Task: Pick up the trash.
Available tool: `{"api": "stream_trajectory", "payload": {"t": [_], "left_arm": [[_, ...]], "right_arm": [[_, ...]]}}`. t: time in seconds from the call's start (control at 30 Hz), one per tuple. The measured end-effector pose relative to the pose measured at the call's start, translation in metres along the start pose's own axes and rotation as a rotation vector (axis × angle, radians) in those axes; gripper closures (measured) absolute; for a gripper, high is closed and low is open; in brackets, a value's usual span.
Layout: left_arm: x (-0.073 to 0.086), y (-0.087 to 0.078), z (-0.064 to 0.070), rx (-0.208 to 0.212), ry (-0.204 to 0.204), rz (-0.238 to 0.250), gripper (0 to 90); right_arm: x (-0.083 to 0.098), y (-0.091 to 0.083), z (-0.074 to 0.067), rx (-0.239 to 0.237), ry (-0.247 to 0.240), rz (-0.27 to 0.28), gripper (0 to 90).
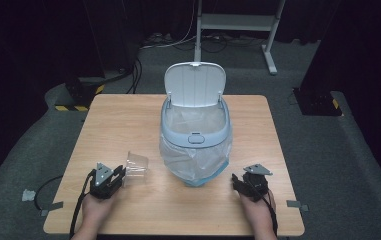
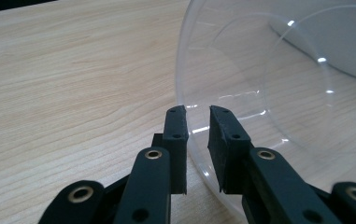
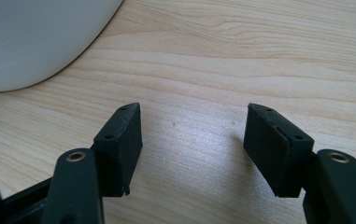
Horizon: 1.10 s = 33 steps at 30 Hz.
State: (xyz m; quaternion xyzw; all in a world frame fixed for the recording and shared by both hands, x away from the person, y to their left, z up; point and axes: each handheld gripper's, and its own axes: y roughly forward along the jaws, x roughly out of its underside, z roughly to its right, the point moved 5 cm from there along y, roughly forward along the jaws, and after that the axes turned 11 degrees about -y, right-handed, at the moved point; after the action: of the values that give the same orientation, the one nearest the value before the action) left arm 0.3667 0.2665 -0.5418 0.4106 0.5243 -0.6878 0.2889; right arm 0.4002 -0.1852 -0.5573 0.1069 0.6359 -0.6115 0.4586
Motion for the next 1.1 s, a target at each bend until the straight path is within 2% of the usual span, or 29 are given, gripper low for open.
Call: {"api": "stream_trajectory", "payload": {"t": [0.17, 0.47, 0.7, 0.87, 1.1], "left_arm": [[-0.004, -0.007, 0.0, 0.011, -0.008, 0.03, 75.1], [-0.022, -0.03, 0.001, 0.035, -0.063, 0.163, 72.0], [-0.03, -0.045, 0.01, 0.073, -0.064, 0.232, 65.2], [-0.033, -0.049, 0.019, 0.096, -0.035, 0.234, 60.0], [-0.029, -0.042, 0.028, 0.115, -0.012, 0.199, 57.4]], "right_arm": [[0.0, 0.0, 0.0, -0.001, 0.001, 0.0, 37.2], [0.0, 0.0, 0.0, 0.0, 0.0, 0.0, 37.2], [0.0, 0.0, 0.0, 0.001, -0.001, 0.0, 37.2], [0.0, 0.0, 0.0, 0.001, -0.001, 0.0, 37.2], [0.0, 0.0, 0.0, 0.002, -0.001, 0.0, 37.2]]}}
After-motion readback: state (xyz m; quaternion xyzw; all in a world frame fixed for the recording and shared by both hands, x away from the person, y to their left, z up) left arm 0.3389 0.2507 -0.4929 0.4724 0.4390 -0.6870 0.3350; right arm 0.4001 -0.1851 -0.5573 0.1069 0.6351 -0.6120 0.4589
